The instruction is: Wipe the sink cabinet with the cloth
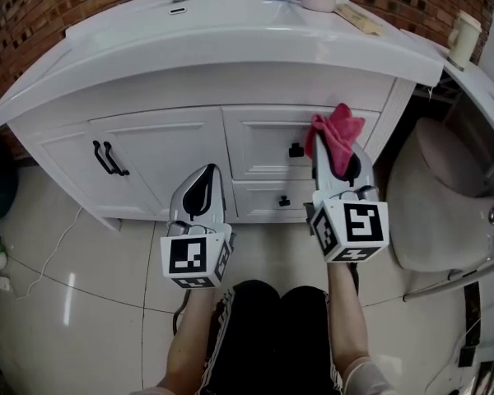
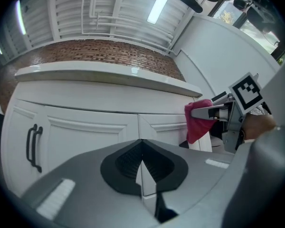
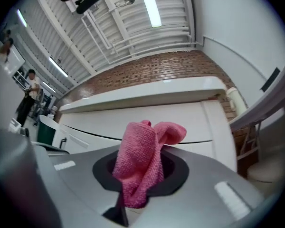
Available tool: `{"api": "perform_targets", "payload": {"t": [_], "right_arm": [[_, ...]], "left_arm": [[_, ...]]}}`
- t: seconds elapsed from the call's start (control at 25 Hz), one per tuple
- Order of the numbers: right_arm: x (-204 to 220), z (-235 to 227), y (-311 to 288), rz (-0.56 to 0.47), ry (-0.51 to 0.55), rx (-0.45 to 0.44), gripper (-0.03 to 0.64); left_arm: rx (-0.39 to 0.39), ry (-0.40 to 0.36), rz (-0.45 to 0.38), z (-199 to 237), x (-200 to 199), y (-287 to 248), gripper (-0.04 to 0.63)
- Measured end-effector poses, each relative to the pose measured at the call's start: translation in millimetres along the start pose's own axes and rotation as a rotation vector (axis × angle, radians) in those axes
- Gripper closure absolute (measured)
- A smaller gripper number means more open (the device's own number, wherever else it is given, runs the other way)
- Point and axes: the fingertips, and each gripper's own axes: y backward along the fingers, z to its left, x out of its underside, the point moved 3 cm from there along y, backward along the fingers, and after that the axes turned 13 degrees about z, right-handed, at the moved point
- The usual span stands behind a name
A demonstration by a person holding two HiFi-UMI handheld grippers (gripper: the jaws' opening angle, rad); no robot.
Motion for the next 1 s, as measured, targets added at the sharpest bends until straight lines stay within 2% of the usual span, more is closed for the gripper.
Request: {"api": "perform_targets", "payload": {"t": [0.08, 0.16, 0.24, 0.36, 0.52, 0.6, 0.76, 1.0], "right_arm": [[4.1, 62.5, -16.3, 0.013, 0.009, -0.13, 0.551], [13.8, 114.3, -36.0, 0.043, 0.031, -0.219, 0.551], [27.0, 147.3, -56.3, 0.088, 0.064, -0.26, 0.551], [45.1, 159.5, -76.0, 0.148, 0.098, -0.26, 0.551], [49.4, 145.7, -75.9, 0.148, 0.153, -0.238, 0.551], [50.8, 125.3, -68.5, 0.144, 0.16, -0.186, 0.549], [57.1, 39.3, -47.7, 0.119, 0.049, -0.051, 0.544], [60.5, -54.5, -18.9, 0.097, 0.074, 0.071, 0.546]], "left_arm": [[-0.031, 0.015, -0.003, 13.9, 0.9, 7.6, 0.58], [-0.052, 0.019, 0.001, 24.1, 2.6, 15.3, 0.581], [-0.064, 0.016, 0.006, 31.3, 4.1, 21.2, 0.581], [-0.072, 0.022, 0.006, 39.3, 5.0, 25.7, 0.581], [-0.061, 0.023, 0.008, 39.6, 5.7, 23.1, 0.581], [-0.052, 0.019, 0.012, 35.3, 7.2, 20.7, 0.581], [-0.028, 0.005, 0.023, 23.3, 11.2, 14.7, 0.581], [-0.013, -0.011, 0.042, 7.0, 14.8, 8.1, 0.581]]}}
